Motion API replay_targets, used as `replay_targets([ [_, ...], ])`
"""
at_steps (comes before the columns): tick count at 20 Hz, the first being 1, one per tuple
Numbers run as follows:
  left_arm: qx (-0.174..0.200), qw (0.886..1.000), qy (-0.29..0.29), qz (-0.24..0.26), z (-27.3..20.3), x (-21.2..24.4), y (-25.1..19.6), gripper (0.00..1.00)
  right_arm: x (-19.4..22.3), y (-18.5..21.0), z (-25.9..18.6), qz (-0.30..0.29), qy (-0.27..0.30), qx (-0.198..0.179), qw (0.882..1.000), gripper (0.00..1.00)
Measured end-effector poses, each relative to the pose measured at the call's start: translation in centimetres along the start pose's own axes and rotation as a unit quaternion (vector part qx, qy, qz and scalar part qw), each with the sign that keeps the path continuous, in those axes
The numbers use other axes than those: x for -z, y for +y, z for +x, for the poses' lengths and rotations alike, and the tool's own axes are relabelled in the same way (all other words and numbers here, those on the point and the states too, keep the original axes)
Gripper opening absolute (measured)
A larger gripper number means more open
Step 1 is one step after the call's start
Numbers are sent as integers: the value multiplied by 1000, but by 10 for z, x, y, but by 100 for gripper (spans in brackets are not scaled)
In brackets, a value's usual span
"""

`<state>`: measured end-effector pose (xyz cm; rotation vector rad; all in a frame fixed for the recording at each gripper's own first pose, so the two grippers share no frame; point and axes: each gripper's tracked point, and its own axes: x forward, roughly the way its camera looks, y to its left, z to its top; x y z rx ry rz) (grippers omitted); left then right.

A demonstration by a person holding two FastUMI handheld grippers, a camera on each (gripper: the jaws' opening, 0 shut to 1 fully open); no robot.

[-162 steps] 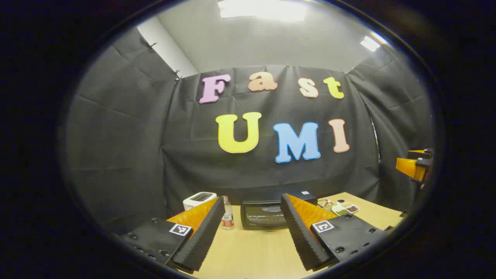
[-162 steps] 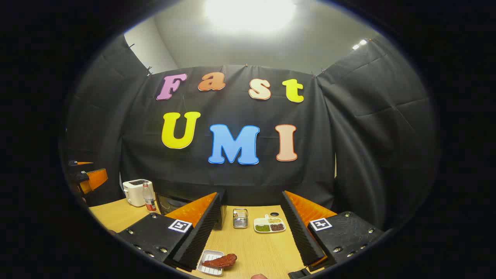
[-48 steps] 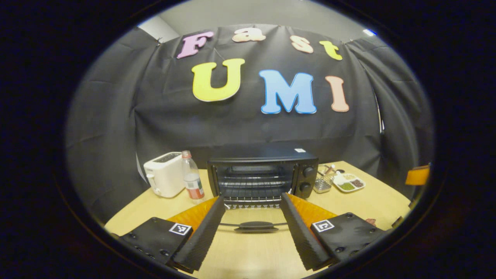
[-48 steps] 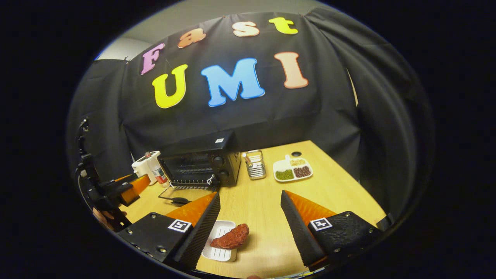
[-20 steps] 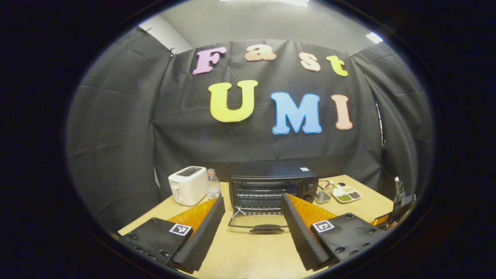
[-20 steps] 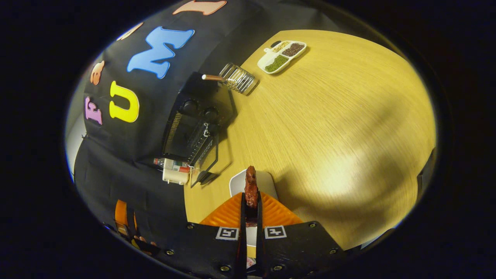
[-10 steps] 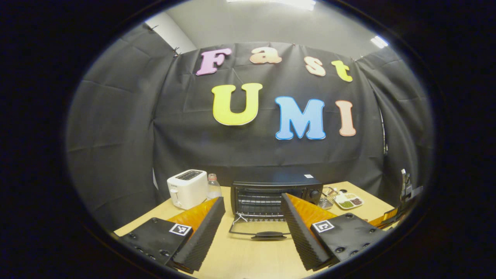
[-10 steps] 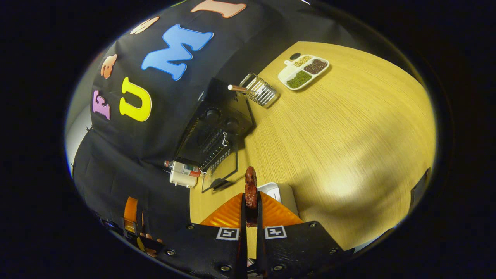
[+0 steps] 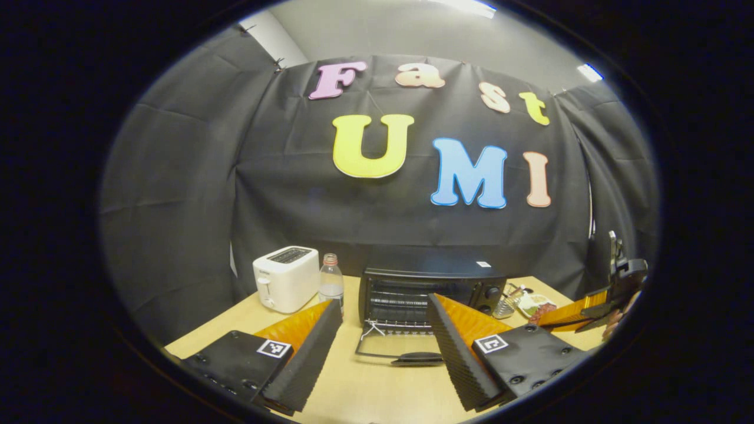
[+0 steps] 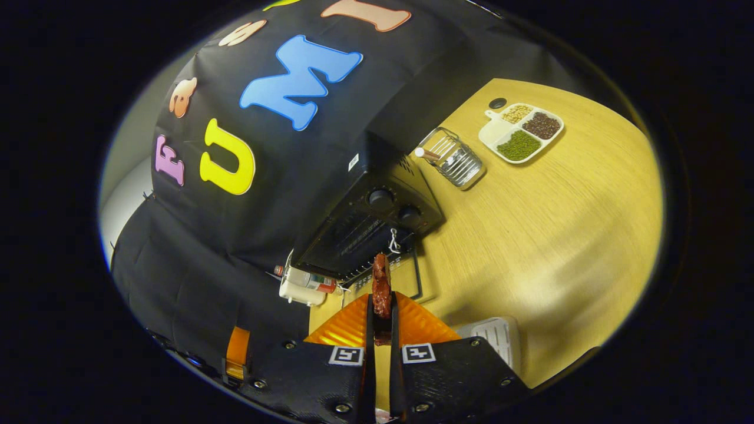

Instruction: Open the electric oven with the left hand, put the food in, and close the electric oven.

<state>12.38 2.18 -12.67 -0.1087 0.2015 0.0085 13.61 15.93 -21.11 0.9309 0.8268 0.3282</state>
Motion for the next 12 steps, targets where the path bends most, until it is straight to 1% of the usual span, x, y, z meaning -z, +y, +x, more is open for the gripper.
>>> replay_targets([
  [1,-1,1000,0,2,3,-1,6,100,-1,7,10,4,-3,-4,1000,9],
  [4,-9,1000,6,0,11,2,27,100,-2,23,39,8,-7,-8,1000,10],
  [6,-15,1000,11,-6,17,6,41,98,-3,32,59,10,-8,-10,1000,10],
  [7,-19,1000,13,-9,20,7,49,100,-5,38,69,11,-11,-13,1000,10],
  [10,-29,999,21,-6,22,13,72,100,-7,50,96,12,-26,-19,999,10],
  [11,-33,999,22,-4,23,13,80,97,-7,54,105,13,-32,-20,999,9],
  [12,-36,999,23,-2,24,13,87,97,-6,57,114,17,-38,-21,999,10],
])
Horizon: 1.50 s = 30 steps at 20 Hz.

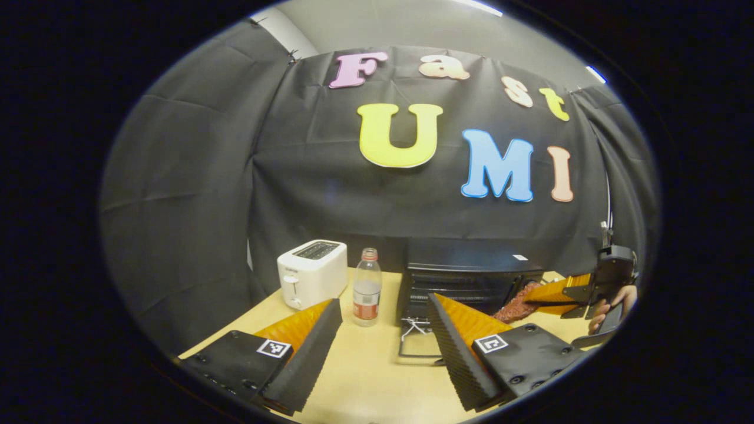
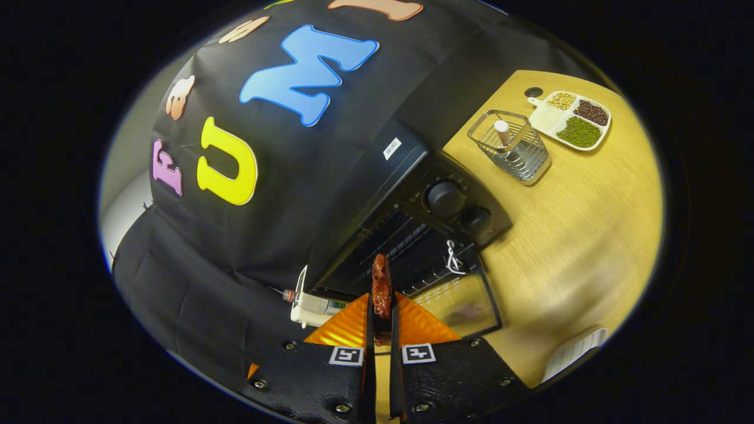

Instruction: Open the electric oven with the left hand, put the food in, and close the electric oven.

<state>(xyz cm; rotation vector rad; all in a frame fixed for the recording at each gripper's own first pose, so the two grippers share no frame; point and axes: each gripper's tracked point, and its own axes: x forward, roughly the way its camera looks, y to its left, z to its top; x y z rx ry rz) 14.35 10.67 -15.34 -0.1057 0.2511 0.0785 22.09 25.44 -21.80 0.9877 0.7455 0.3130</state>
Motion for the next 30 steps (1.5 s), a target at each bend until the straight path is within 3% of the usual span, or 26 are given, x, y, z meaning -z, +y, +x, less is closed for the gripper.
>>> replay_targets([
  [7,-26,1000,17,0,3,11,42,97,8,15,64,16,-19,-8,1000,10],
  [16,-52,998,32,0,-6,22,65,98,-3,11,104,-24,-85,0,996,9],
  [23,-52,998,38,-1,-8,26,59,100,-14,-8,119,-58,-97,47,992,15],
  [25,-45,998,37,-2,-7,25,53,91,-18,-18,117,-62,-93,69,991,22],
  [28,-38,999,36,4,-8,25,47,96,-10,-24,116,-67,-76,78,992,62],
  [29,-35,999,34,5,-8,25,46,97,-9,-23,113,-75,-76,77,991,59],
  [30,-33,999,34,5,-8,25,44,91,-12,-25,109,-88,-81,87,989,100],
])
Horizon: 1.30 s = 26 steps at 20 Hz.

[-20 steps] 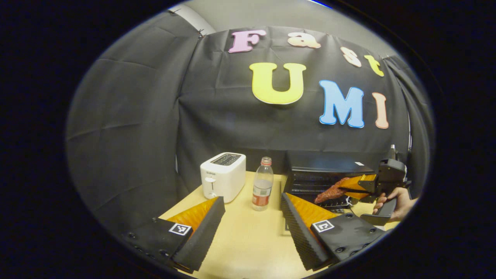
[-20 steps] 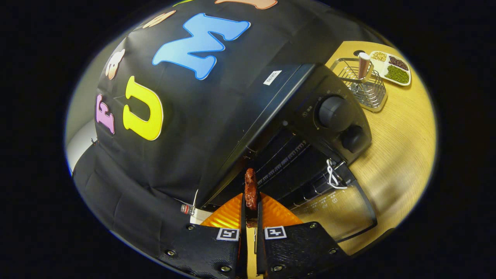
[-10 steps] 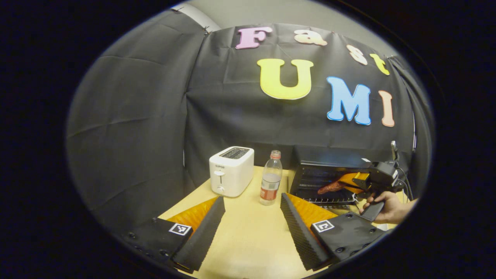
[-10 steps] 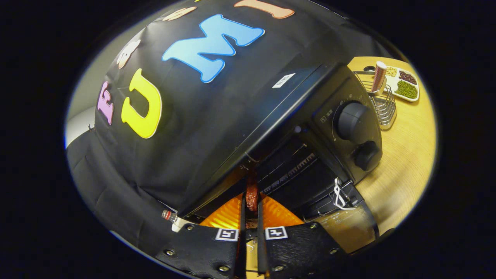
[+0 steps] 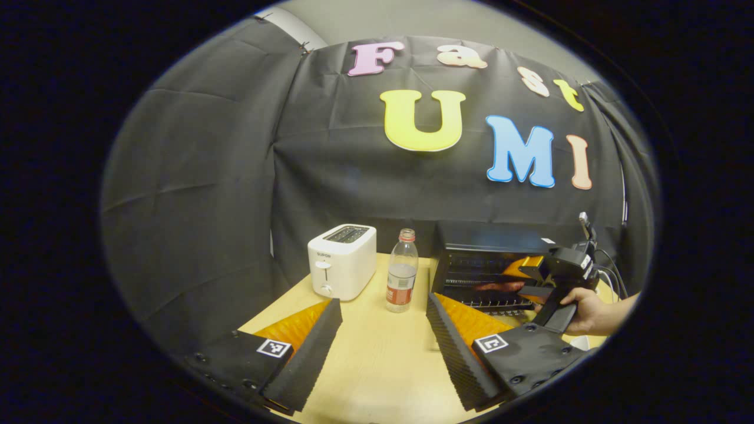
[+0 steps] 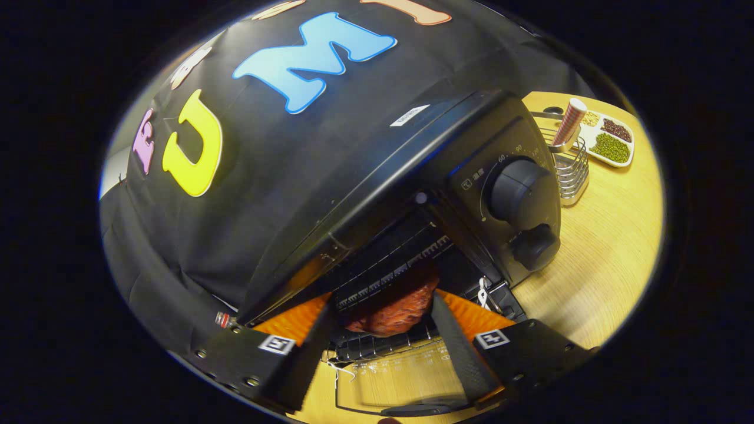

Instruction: Open the electric oven with the left hand, put the food in, and close the electric oven.

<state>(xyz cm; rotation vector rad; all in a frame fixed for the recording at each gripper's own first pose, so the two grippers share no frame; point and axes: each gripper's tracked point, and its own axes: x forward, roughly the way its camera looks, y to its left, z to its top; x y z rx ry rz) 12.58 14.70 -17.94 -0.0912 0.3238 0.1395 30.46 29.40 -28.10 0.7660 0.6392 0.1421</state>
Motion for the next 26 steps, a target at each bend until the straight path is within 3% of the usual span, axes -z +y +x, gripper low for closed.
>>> replay_targets([
  [1,3,1000,0,-1,-1,0,-2,97,-3,-5,-4,-16,-8,8,1000,98],
  [6,23,1000,-7,-3,-4,-3,-23,100,-14,-4,-42,-77,-16,4,997,98],
  [11,56,998,-10,4,-6,-2,-59,100,-24,-2,-102,-159,-33,-12,987,98],
  [15,82,996,-10,18,-9,1,-93,100,-37,-8,-154,-182,-58,-22,981,98],
  [16,88,996,-9,22,-12,2,-100,91,-42,-11,-168,-188,-68,-23,979,98],
  [17,94,995,-5,24,-12,4,-108,100,-49,-15,-180,-195,-79,-20,977,98],
  [19,105,994,4,26,-13,11,-127,100,-60,-24,-204,-208,-97,-15,973,98],
  [21,115,993,15,26,-12,20,-144,91,-71,-31,-228,-213,-113,-12,970,98],
  [23,125,991,32,24,-11,33,-160,100,-86,-40,-250,-225,-134,-2,965,98],
  [26,137,988,65,33,-4,62,-183,98,-104,-55,-281,-246,-164,17,955,98],
])
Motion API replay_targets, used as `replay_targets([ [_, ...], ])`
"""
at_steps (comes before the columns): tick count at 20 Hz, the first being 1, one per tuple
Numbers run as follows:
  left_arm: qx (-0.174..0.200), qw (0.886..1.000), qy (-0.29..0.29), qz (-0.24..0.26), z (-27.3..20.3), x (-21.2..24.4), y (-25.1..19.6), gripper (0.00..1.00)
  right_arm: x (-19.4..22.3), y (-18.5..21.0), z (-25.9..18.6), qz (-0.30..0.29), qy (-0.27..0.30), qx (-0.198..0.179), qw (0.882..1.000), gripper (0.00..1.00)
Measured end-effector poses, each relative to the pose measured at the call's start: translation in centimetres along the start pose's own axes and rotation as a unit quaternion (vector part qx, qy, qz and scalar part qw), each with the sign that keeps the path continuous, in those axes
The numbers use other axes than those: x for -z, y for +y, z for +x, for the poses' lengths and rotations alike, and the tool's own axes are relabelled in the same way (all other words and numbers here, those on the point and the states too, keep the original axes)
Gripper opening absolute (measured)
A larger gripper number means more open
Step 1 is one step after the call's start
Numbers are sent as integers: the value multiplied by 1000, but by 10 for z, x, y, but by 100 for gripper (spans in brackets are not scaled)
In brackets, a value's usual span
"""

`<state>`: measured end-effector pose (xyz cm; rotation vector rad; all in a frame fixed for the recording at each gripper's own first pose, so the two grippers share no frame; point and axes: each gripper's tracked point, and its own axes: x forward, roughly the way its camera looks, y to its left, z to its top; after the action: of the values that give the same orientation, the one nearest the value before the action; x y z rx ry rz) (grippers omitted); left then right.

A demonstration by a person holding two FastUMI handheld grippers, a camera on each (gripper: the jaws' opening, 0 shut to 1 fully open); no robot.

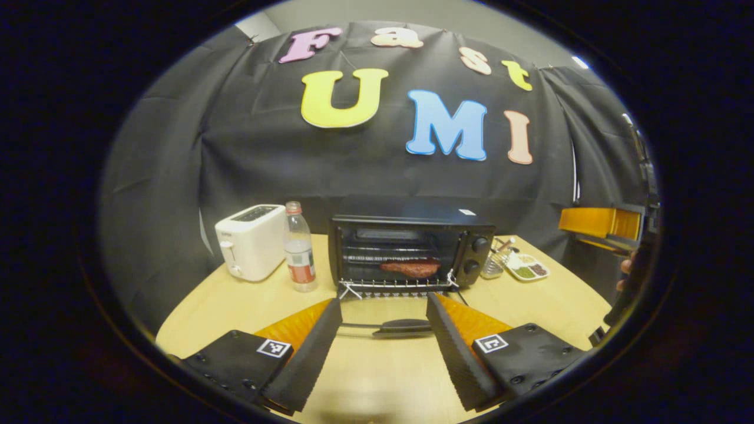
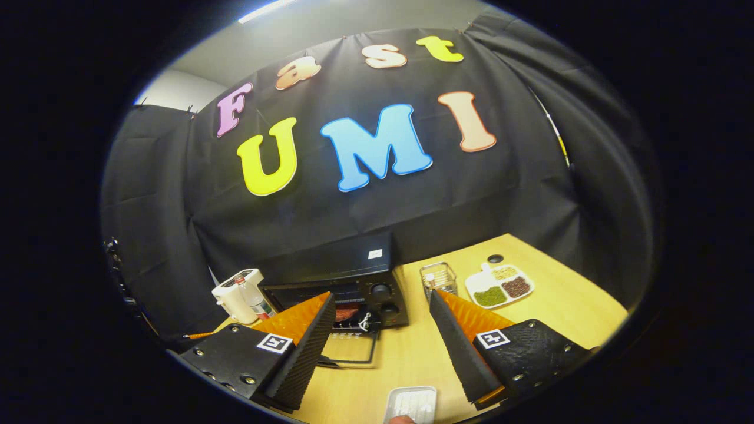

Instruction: Open the electric oven with the left hand, put the food in, and close the electric oven.

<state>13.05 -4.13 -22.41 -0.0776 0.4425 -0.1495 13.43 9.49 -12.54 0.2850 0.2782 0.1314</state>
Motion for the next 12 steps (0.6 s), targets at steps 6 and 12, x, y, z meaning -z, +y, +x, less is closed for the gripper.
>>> replay_targets([
  [6,20,996,85,30,42,60,-29,98,-13,-41,-46,-69,-25,42,996,98],
  [12,17,987,161,7,70,108,-35,99,-14,-62,-76,-118,-20,70,990,98],
])
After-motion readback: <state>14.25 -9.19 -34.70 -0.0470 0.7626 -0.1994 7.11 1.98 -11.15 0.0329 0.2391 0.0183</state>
